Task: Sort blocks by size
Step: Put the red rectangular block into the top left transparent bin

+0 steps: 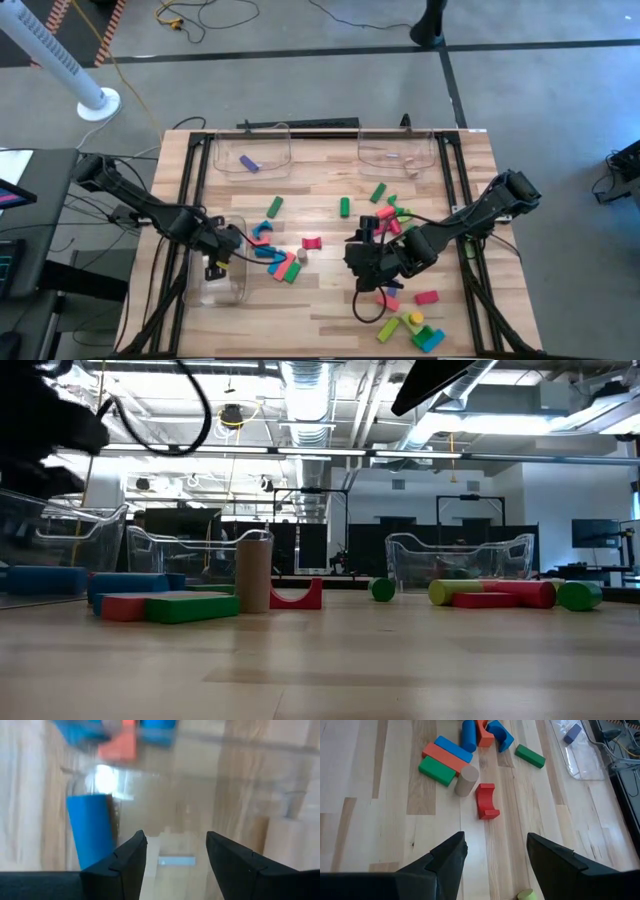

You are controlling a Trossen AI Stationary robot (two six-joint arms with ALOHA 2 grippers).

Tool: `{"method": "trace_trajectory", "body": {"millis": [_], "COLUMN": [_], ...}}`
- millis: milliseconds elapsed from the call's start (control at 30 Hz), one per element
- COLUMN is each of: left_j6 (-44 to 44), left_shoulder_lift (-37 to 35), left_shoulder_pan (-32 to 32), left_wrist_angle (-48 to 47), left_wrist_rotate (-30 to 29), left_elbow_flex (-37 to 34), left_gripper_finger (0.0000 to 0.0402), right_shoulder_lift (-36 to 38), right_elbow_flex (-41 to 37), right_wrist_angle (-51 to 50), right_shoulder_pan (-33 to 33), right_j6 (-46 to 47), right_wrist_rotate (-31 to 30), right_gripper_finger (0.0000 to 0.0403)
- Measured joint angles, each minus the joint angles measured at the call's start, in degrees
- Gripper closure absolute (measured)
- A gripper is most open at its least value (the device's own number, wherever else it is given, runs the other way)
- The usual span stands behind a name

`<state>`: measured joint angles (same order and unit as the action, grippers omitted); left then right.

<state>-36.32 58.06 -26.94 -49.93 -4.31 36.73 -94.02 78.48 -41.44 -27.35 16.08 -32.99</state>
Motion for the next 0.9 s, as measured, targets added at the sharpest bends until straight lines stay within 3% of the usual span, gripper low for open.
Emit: {"method": "trace_trajectory", "body": {"millis": [400,533,667,900], "left_j6": [2.2,2.5,2.9,9.2], "left_shoulder_lift": [-0.1,-1.3,-3.4,-6.9], "left_shoulder_pan": [0.0,0.0,0.0,0.0], "left_wrist_angle": [-3.4,-3.4,-3.1,0.2], "left_wrist_rotate": [-1.8,-2.2,-3.4,-8.5], "left_elbow_flex": [5.2,6.0,6.5,7.9], "left_gripper_finger": [0.0203,0.0203,0.0203,0.0203], "right_shoulder_lift": [0.0,0.0,0.0,0.0], "right_elbow_flex": [0.0,0.0,0.0,0.0], "right_wrist_angle": [0.1,-0.1,-2.1,-7.4], "right_shoulder_pan": [0.0,0.0,-0.3,-3.8], "right_j6": [0.0,0.7,3.9,12.5], "right_wrist_rotate": [0.1,3.4,7.8,9.8], "right_gripper_finger": [0.0159,0.0159,0.0159,0.0159]}}
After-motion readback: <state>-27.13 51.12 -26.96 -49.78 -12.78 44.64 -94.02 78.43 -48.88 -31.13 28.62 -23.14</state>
